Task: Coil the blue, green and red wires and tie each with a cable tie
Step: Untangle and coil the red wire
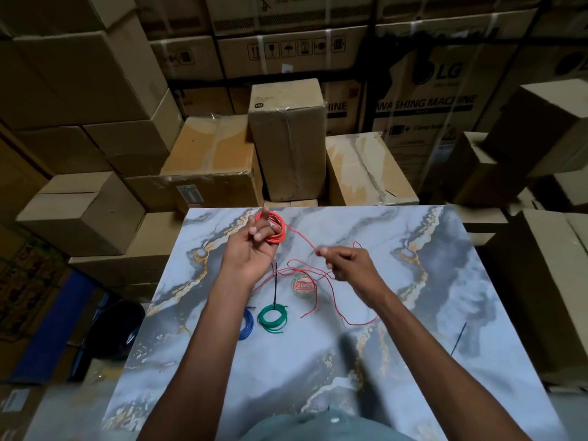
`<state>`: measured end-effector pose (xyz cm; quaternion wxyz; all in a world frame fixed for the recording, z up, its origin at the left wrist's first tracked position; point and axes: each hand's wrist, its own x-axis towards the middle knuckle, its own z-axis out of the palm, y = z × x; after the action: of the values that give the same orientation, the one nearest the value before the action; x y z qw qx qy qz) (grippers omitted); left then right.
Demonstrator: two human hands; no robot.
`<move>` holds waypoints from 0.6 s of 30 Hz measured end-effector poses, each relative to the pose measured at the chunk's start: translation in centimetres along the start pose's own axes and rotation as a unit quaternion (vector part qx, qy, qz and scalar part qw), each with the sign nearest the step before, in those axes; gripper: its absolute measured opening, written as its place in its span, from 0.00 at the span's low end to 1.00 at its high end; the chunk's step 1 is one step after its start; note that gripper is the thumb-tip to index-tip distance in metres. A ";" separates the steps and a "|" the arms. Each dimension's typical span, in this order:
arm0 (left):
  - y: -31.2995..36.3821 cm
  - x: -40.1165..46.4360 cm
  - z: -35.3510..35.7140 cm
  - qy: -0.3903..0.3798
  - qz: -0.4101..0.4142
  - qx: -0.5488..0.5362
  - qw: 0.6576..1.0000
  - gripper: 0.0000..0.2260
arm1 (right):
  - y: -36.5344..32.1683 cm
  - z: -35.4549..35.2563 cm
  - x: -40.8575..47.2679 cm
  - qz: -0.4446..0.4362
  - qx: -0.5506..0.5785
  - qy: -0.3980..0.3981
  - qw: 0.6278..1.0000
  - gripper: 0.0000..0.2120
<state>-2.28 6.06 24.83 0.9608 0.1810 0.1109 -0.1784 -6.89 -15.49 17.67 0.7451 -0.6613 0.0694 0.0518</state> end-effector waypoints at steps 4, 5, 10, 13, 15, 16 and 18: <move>0.1 0.9 -0.7 0.031 0.080 -0.047 0.995 0.14 | 1.2 1.0 -1.5 -0.025 -0.041 -0.021 0.999 0.08; 0.2 1.1 -0.9 0.035 0.100 -0.051 0.993 0.13 | 1.4 1.3 -1.8 -0.035 -0.069 -0.016 0.997 0.09; 0.4 2.3 -2.5 0.107 0.220 0.049 0.968 0.12 | 0.5 2.1 -3.7 -0.107 -0.298 -0.030 0.948 0.08; 0.1 2.6 -3.5 0.141 0.268 0.150 0.941 0.12 | -1.1 2.4 -4.1 -0.152 -0.418 -0.097 0.890 0.09; -0.4 2.8 -4.0 0.155 0.270 0.177 0.934 0.12 | -2.6 2.7 -4.2 -0.173 -0.467 -0.151 0.854 0.10; -0.7 2.7 -4.4 0.160 0.270 0.209 0.926 0.12 | -3.3 2.9 -4.4 -0.188 -0.478 -0.169 0.841 0.10; -1.6 2.4 -4.9 0.163 0.261 0.310 0.900 0.14 | -4.8 3.5 -4.6 -0.210 -0.478 -0.196 0.830 0.10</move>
<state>-1.43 5.82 19.15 0.8370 0.5182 0.1537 0.0853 -10.50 -12.56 23.61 0.3268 -0.9096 -0.2517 0.0492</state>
